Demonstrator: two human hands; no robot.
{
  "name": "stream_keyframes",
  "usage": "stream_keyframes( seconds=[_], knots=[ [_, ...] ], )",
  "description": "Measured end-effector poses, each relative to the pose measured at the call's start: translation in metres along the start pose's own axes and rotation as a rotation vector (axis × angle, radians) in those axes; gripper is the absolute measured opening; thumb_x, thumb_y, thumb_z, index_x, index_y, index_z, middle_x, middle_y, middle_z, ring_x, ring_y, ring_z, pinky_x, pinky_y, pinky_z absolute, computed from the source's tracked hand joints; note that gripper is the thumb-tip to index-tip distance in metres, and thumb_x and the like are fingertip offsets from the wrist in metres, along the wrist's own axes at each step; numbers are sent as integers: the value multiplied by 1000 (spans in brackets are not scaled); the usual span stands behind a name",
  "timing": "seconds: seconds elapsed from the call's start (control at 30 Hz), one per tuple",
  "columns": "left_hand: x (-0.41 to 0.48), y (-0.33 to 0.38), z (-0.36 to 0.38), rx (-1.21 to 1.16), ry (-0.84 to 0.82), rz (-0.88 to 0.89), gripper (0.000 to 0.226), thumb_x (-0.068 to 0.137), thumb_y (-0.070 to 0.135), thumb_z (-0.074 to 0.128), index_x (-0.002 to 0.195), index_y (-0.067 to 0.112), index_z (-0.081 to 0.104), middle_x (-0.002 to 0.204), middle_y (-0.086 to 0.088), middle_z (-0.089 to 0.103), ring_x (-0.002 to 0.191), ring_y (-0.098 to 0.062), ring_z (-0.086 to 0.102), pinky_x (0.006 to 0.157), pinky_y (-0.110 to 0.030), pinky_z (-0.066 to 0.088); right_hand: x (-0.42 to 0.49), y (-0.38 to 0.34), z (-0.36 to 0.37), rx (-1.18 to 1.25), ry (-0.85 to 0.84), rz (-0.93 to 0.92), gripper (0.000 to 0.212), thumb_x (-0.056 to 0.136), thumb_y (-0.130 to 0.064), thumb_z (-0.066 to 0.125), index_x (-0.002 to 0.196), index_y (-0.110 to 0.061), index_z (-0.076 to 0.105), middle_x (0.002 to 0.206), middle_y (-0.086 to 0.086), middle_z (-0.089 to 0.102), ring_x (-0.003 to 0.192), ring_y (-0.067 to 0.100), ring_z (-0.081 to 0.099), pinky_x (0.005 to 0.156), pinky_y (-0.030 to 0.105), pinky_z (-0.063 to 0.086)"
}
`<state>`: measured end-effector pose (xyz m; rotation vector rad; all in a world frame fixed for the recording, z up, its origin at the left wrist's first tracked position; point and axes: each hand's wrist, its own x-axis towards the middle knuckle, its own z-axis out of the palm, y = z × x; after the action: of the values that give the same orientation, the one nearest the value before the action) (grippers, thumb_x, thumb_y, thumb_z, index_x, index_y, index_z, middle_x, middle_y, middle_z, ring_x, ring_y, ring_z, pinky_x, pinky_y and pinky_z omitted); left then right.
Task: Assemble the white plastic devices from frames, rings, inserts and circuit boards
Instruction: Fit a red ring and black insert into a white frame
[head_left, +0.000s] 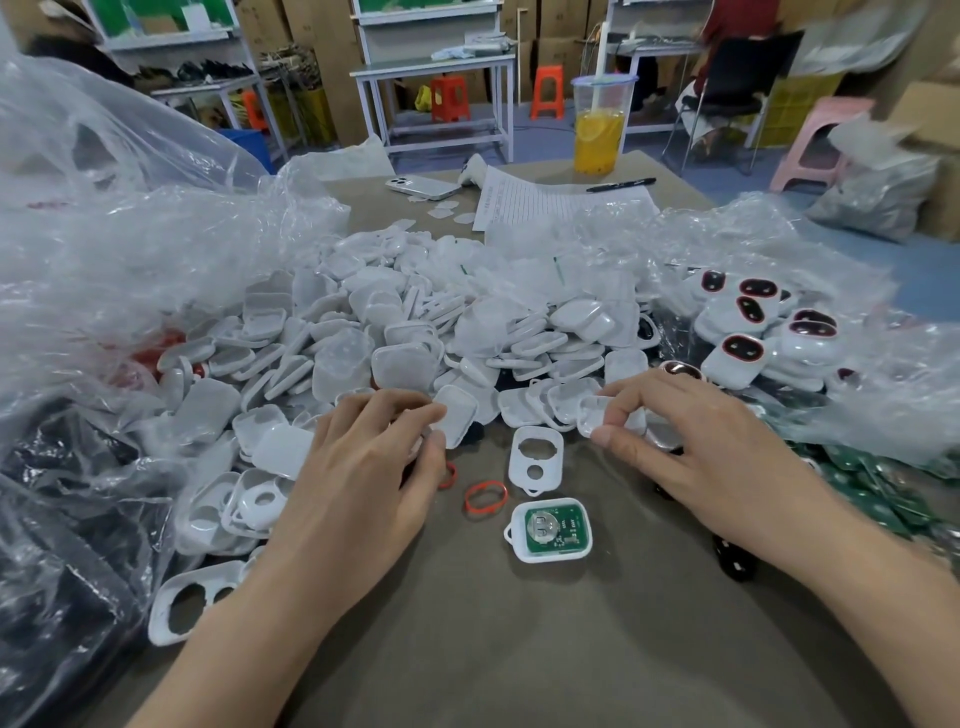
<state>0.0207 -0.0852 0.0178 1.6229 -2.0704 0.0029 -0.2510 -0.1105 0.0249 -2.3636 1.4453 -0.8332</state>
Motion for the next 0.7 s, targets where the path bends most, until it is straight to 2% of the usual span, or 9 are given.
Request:
stream_keyframes(
  seconds=[0.13, 0.27, 0.37, 0.5, 0.6, 0.7],
  knots=[
    [-1, 3, -1, -45, 21, 6, 32, 97, 21, 57, 126, 12, 69, 121, 5, 64, 115, -20, 51, 97, -40, 45, 0, -1, -1, 8, -33, -1, 25, 84, -60, 53, 91, -38, 63, 108, -27, 59, 104, -9, 48, 89, -2, 25],
    [-1, 4, -3, -86, 36, 23, 37, 98, 28, 51, 128, 14, 68, 120, 5, 61, 113, -19, 55, 96, -33, 43, 0, 0, 0, 36, -73, 24, 6, 89, -42, 63, 94, -45, 65, 112, -25, 54, 104, -5, 53, 87, 6, 35],
    [-1, 4, -3, -118, 54, 36, 38, 98, 31, 49, 127, 15, 68, 121, 8, 60, 110, -16, 58, 95, -30, 45, 1, 0, 0, 39, -69, 19, 22, 94, -29, 63, 92, -51, 61, 107, -25, 53, 95, 1, 55, 81, 9, 37],
    [2, 2, 1, -215, 124, 54, 25, 96, 18, 60, 118, 15, 72, 115, 10, 59, 95, 2, 61, 83, -9, 42, 2, -1, 0, 51, -85, 45, 23, 95, -31, 60, 92, -53, 62, 101, -26, 57, 94, 2, 55, 80, 7, 36],
    [3, 1, 2, -231, 158, 65, 23, 92, 3, 68, 110, 16, 72, 110, 10, 60, 90, 8, 59, 79, -4, 40, 0, -2, 0, 59, -76, 57, 18, 95, -33, 58, 96, -49, 67, 98, -25, 58, 94, -1, 55, 79, 6, 36],
    [3, 2, 1, -241, 187, 70, 26, 90, 0, 68, 108, 19, 70, 106, 12, 59, 91, 10, 55, 79, -2, 37, 0, -1, 0, 48, -58, 51, 15, 95, -30, 61, 100, -41, 71, 102, -20, 60, 99, -3, 53, 82, 4, 34]
  ],
)
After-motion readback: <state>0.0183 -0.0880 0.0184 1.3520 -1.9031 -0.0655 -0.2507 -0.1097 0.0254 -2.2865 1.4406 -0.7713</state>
